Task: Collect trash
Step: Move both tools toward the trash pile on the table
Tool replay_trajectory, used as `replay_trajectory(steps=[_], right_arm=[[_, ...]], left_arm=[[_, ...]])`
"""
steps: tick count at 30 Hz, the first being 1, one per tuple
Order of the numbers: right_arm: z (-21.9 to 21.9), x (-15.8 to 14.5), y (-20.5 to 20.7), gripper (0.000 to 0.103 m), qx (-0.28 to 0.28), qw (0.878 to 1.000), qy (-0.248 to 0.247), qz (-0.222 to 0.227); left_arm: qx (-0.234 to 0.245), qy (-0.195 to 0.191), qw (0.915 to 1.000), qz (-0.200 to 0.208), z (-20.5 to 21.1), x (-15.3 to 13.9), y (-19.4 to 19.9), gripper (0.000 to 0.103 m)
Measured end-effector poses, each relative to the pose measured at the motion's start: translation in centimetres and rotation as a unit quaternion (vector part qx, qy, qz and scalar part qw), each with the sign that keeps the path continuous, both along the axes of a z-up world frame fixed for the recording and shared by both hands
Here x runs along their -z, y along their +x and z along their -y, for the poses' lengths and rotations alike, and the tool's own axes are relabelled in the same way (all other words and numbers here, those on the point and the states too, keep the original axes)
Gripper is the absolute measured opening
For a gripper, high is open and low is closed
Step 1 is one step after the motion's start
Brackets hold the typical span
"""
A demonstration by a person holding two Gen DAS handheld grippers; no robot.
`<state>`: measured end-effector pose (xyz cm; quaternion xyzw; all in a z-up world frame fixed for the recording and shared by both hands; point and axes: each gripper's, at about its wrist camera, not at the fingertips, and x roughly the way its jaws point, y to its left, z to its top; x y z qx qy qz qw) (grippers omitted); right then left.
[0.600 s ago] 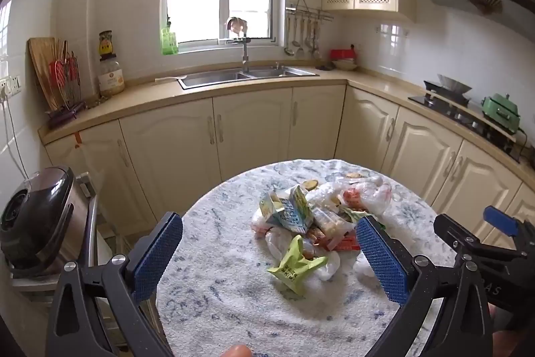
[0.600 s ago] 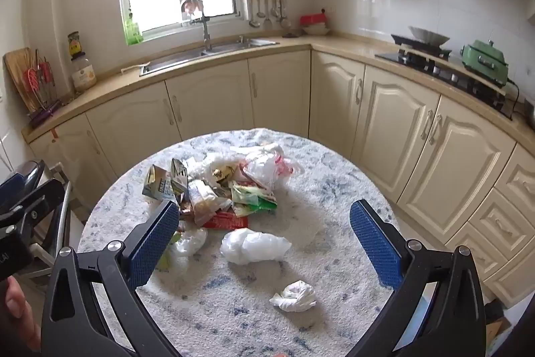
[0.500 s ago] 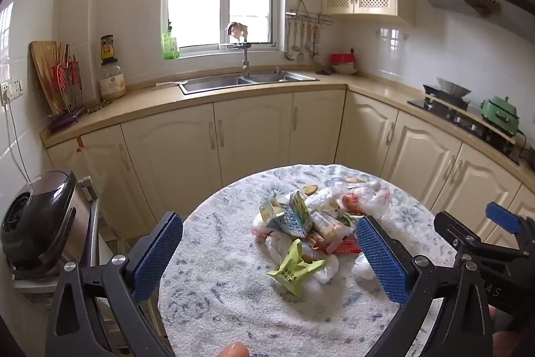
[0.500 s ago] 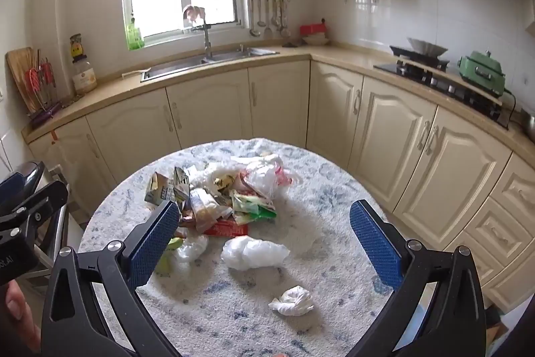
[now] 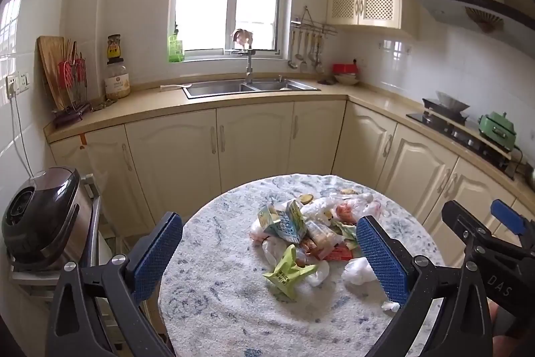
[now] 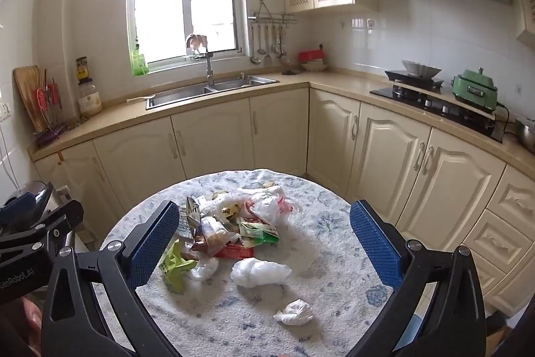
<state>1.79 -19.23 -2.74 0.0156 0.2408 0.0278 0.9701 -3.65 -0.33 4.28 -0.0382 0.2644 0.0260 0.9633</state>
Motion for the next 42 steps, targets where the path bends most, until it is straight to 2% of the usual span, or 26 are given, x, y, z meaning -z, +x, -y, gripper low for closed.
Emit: replay_trajectory(steps=[7,20,27,35,42], right_arm=[[-0.2,1.1,0.4,0.103,-0.001,1.000,-0.004,-0.006],[-0.2,0.2,-0.1,0.103,-0.015,1.000,-0.009,0.010],[-0.3,-0.5,-0.3,0.103,-0.020,0.999,-0.012,0.022],[0.2,0.5,1.0,0.103,-0.019,1.000,-0.017,0.004],[0.2,4.2,4.1,0.103,-0.024,0.998,-0.025,-0.054]], left_arm=[[0.016,-0.001,0.9998,0.010,0.5,0.2,-0.6,0.102],[0.023,0.015,0.9984,0.049,1.2,-0.7,-3.4,0.102],[0.019,0.007,0.9976,0.067,1.2,-1.1,-4.1,0.102],[0.024,0.001,0.9986,0.046,1.0,-0.1,-2.2,0.102],[0.022,-0.004,0.9997,-0.006,-0.1,3.0,2.2,0.102]])
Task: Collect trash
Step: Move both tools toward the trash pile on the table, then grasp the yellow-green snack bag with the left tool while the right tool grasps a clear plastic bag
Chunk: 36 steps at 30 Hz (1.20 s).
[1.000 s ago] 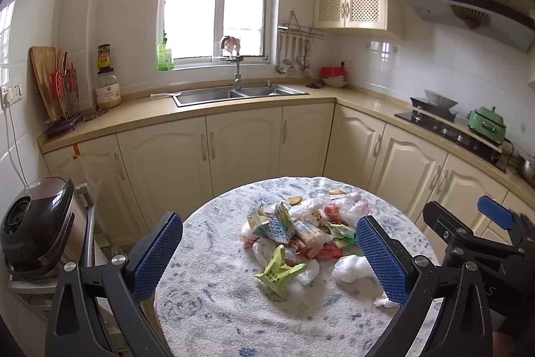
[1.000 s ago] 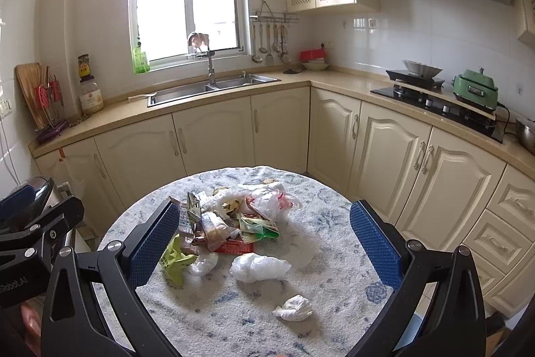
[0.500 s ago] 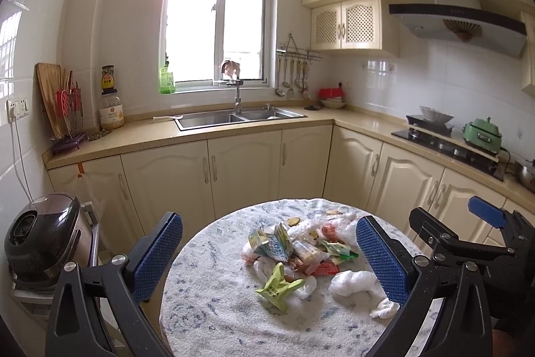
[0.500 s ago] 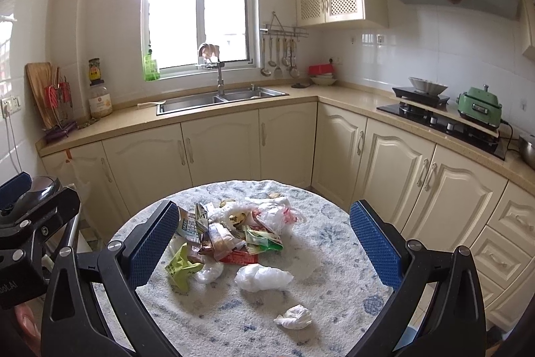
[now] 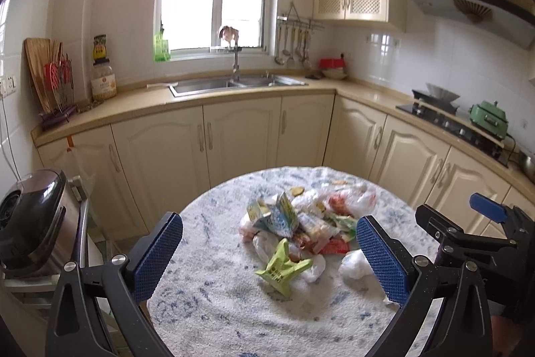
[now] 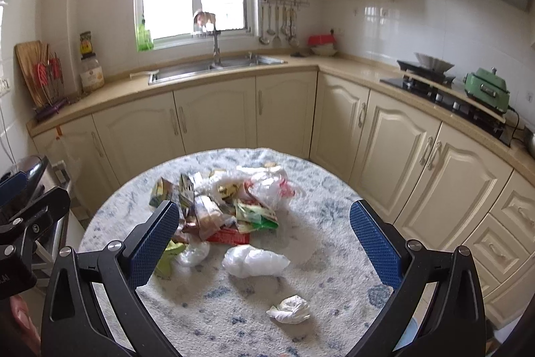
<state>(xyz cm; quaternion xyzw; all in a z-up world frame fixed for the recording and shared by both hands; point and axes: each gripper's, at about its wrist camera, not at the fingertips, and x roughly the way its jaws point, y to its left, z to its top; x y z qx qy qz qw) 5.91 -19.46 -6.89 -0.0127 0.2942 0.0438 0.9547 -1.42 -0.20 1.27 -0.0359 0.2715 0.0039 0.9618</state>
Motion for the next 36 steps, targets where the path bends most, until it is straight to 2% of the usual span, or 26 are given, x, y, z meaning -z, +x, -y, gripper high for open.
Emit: replay_trajectory(steps=[10,16,22,26,28,29,31,32,33,34,36], right_arm=[[-0.4,7.7,4.7,0.103,-0.017,0.994,-0.005,-0.110],[-0.7,12.3,7.0,0.098,-0.028,0.986,-0.008,-0.165],[-0.7,15.0,8.6,0.087,-0.046,0.979,-0.005,-0.199],[-0.6,16.0,9.3,0.068,-0.065,0.975,0.012,-0.213],[-0.7,16.4,9.5,0.064,-0.073,0.973,0.016,-0.216],[-0.7,16.4,9.4,0.059,-0.076,0.974,0.014,-0.213],[-0.8,16.4,9.3,0.052,-0.080,0.974,0.017,-0.212],[-0.7,16.4,9.2,0.048,-0.080,0.974,0.021,-0.211],[-0.6,16.4,9.2,0.046,-0.079,0.974,0.024,-0.211],[-0.5,16.4,9.1,0.045,-0.078,0.974,0.027,-0.211],[-0.1,16.3,9.0,0.044,-0.078,0.974,0.035,-0.211]], left_arm=[[0.004,0.007,0.9957,-0.092,-0.1,6.5,6.6,0.102],[0.016,0.014,0.9906,-0.135,0.7,9.8,9.9,0.102],[0.025,0.021,0.9881,-0.151,1.2,12.1,13.3,0.102],[0.033,0.010,0.9865,-0.160,1.1,14.3,15.5,0.102],[0.042,-0.010,0.9852,-0.166,0.8,15.3,16.6,0.100],[0.049,-0.023,0.9841,-0.169,0.5,15.7,16.9,0.096],[0.062,-0.046,0.9799,-0.184,0.2,16.6,17.8,0.077],[0.069,-0.057,0.9766,-0.196,0.0,17.0,18.1,0.059],[0.074,-0.070,0.9731,-0.207,-0.2,17.5,18.5,0.049],[0.074,-0.074,0.9731,-0.206,-0.4,17.7,18.6,0.049],[0.077,-0.070,0.9734,-0.205,-0.4,18.0,18.7,0.040]])
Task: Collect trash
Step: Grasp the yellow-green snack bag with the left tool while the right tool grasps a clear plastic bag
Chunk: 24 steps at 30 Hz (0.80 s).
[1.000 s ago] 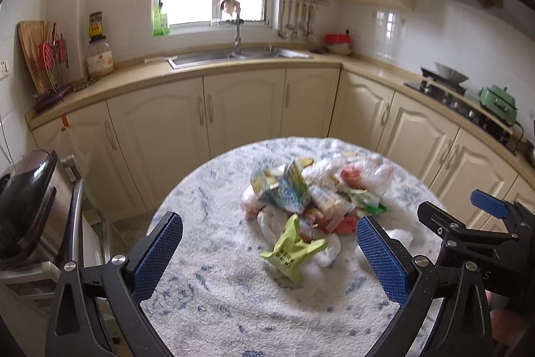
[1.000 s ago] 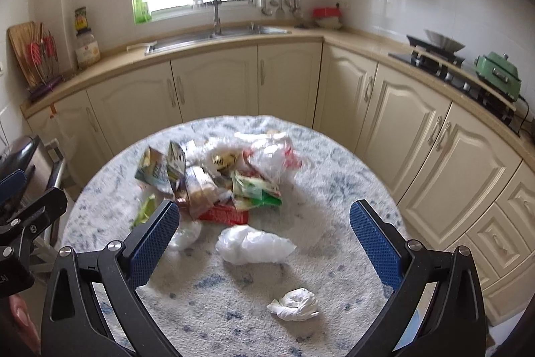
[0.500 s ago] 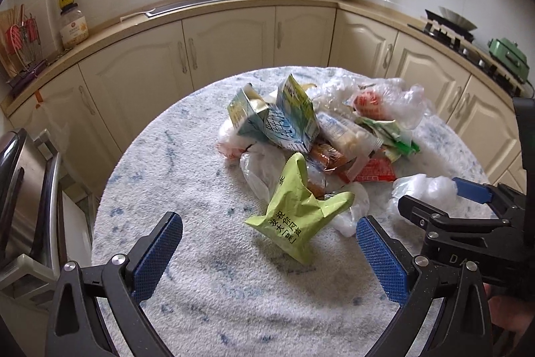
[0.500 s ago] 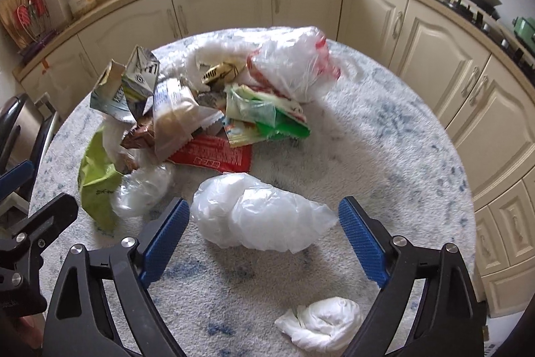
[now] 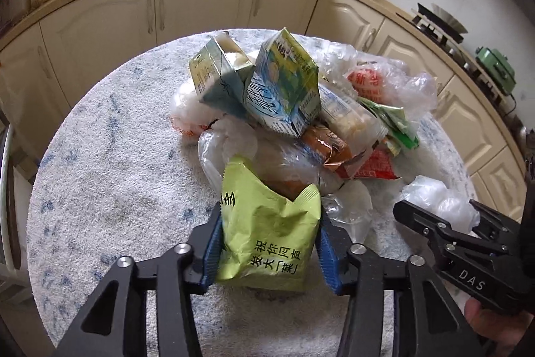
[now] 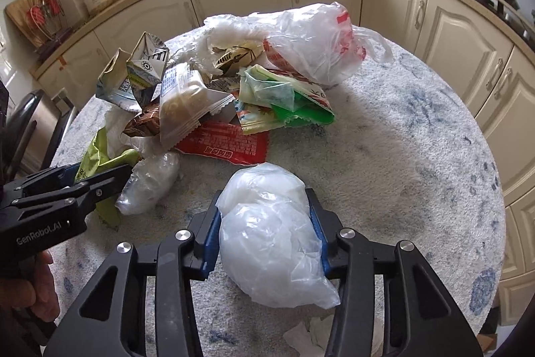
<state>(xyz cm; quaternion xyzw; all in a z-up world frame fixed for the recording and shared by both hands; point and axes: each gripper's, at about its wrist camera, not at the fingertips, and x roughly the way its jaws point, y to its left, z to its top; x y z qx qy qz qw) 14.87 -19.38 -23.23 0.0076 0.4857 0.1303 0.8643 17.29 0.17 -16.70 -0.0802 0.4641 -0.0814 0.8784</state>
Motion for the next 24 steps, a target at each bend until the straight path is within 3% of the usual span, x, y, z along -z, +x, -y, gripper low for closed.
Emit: replay_trajectory(steps=[3,9,13,19,24], right_arm=[[0.4,-0.2,-0.4,0.043,0.002,1.000,0.011,-0.002],[1.9,-1.0,-1.3,0.043,0.006,0.999,0.042,0.002],[3.0,-1.9,-1.8,0.043,0.013,0.998,0.062,0.011],[6.2,-3.9,-3.5,0.043,0.036,0.994,0.093,0.036],[12.3,-5.7,-5.9,0.043,0.096,0.987,0.112,0.062]], left_arm=[[-0.008,0.005,0.9999,-0.005,-0.1,0.3,-0.4,0.029],[-0.030,0.033,0.9990,0.009,-0.5,0.1,-2.5,0.028],[-0.035,0.044,0.9978,0.036,0.5,-1.9,-4.0,0.028],[0.021,0.031,0.9966,0.073,5.9,-5.9,-5.7,0.028],[0.103,0.015,0.9903,0.092,12.8,-7.9,-5.9,0.028]])
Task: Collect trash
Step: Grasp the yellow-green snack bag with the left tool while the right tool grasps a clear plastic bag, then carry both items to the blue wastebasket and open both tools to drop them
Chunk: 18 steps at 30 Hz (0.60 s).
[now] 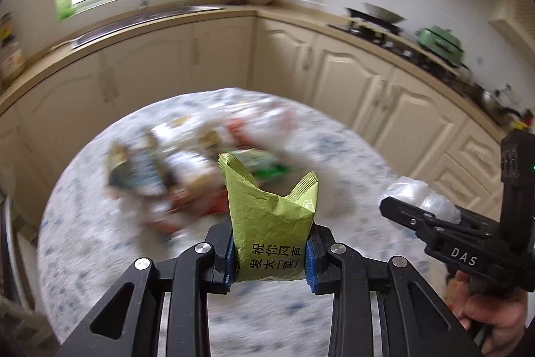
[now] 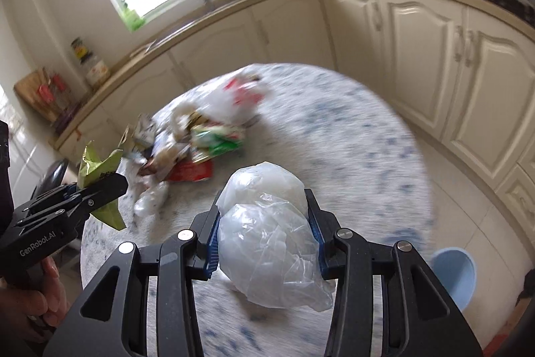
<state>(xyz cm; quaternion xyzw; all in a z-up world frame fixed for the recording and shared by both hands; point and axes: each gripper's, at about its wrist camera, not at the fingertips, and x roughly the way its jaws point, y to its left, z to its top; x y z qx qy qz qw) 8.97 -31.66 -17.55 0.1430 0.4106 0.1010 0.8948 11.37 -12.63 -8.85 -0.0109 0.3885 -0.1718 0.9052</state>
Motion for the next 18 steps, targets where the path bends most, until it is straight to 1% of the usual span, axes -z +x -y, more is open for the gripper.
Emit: replay_trajectory(steps=[2,4,6,8,11,13,14,16,18], right_arm=[[3.3,-0.7,-1.2,0.043,0.038,0.999,0.003,0.006],[6.8,-1.1,-2.9,0.043,0.080,0.997,-0.001,0.007],[10.7,-0.9,-4.8,0.043,0.128,0.992,-0.010,0.001],[14.8,-0.1,-6.8,0.043,0.178,0.984,-0.013,-0.014],[19.9,1.6,-9.7,0.043,0.239,0.970,-0.025,-0.041],[22.7,3.0,-11.2,0.043,0.268,0.961,-0.023,-0.059],[24.0,3.9,-11.8,0.043,0.282,0.957,-0.026,-0.071],[26.3,5.7,-12.6,0.043,0.303,0.949,-0.016,-0.089],[28.4,7.6,-13.4,0.043,0.320,0.942,-0.003,-0.105]], left_arm=[[0.042,-0.001,0.9991,0.007,3.5,-0.8,-0.1,0.028],[0.085,-0.009,0.9963,0.011,7.1,-1.1,-0.2,0.028],[0.131,-0.015,0.9913,0.003,11.2,-0.8,-0.4,0.028],[0.178,-0.025,0.9837,-0.011,15.4,-0.1,-0.6,0.028],[0.233,-0.027,0.9711,-0.045,21.5,2.1,-0.8,0.028],[0.261,-0.019,0.9624,-0.072,25.7,4.2,-0.9,0.028],[0.271,-0.015,0.9590,-0.080,27.2,5.2,-0.8,0.028],[0.291,-0.005,0.9515,-0.101,30.6,7.3,-0.9,0.028],[0.304,0.010,0.9441,-0.126,33.8,10.1,0.3,0.028]])
